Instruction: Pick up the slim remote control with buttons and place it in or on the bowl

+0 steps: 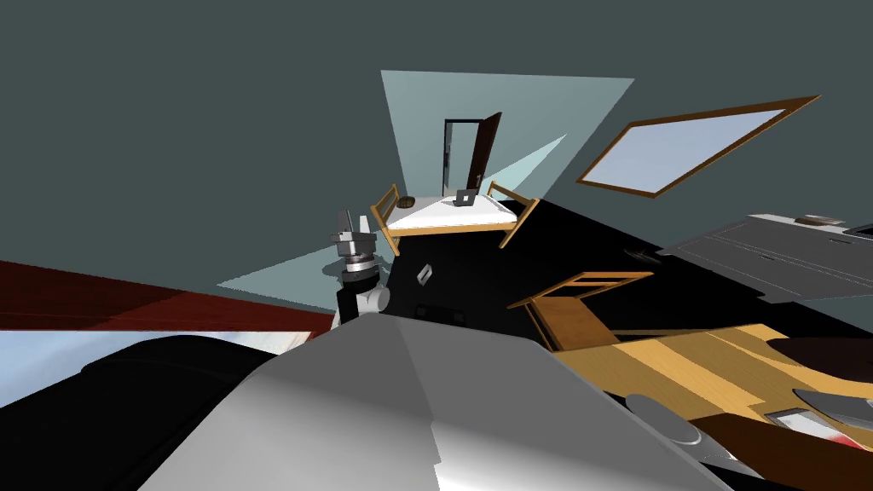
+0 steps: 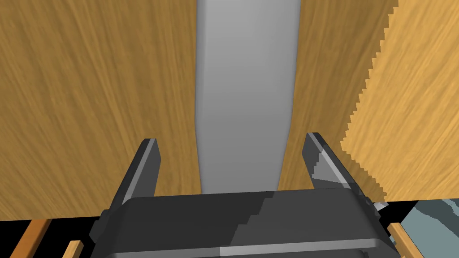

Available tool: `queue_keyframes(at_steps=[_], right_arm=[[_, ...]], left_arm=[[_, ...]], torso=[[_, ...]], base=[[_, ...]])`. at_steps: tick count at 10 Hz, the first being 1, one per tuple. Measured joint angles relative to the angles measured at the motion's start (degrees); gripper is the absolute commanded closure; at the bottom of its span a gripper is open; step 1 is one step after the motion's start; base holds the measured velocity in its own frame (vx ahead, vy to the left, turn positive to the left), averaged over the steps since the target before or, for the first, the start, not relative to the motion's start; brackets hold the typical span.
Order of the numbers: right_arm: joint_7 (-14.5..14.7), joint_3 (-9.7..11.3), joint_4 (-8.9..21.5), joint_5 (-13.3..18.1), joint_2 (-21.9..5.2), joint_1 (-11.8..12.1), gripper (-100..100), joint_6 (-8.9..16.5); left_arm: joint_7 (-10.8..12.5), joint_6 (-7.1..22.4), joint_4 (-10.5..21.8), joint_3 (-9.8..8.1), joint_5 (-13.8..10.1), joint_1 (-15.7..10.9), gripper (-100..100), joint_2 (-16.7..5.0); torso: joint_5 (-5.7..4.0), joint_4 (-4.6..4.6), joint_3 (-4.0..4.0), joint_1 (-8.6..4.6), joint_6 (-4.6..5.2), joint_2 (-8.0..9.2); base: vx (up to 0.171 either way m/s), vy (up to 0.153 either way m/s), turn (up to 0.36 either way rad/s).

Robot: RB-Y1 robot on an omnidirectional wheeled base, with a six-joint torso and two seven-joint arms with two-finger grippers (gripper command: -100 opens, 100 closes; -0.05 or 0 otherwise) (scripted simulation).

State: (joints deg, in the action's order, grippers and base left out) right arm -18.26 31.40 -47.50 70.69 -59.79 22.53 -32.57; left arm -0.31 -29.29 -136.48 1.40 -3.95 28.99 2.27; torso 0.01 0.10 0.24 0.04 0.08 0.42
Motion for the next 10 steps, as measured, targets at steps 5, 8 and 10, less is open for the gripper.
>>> queue_keyframes(at_steps=[5,8,10], right_arm=[[-1.02,0.75,4.76,-1.32,3.14,-2.04,100,0.24],[-1.03,0.78,4.69,-1.34,3.21,-2.01,100,0.13],[-1.03,0.78,4.69,-1.34,3.21,-2.01,0,0.14]], left_arm=[[0.00,0.00,0.00,0.00,0.00,0.01,0,0.00],[0.00,0.00,0.00,0.00,0.00,0.01,0,0.00],[0.00,0.00,0.00,0.00,0.00,0.01,0,0.00]], torso=[[0.01,-0.02,-0.06,0.01,0.03,-0.12],[-0.03,-0.06,-0.18,-0.14,0.00,-0.32],[-0.03,-0.07,-0.19,-0.16,0.00,-0.34]], base=[[-0.076,-0.004,0.127],[0.000,0.000,0.000],[0.000,0.000,0.000]])
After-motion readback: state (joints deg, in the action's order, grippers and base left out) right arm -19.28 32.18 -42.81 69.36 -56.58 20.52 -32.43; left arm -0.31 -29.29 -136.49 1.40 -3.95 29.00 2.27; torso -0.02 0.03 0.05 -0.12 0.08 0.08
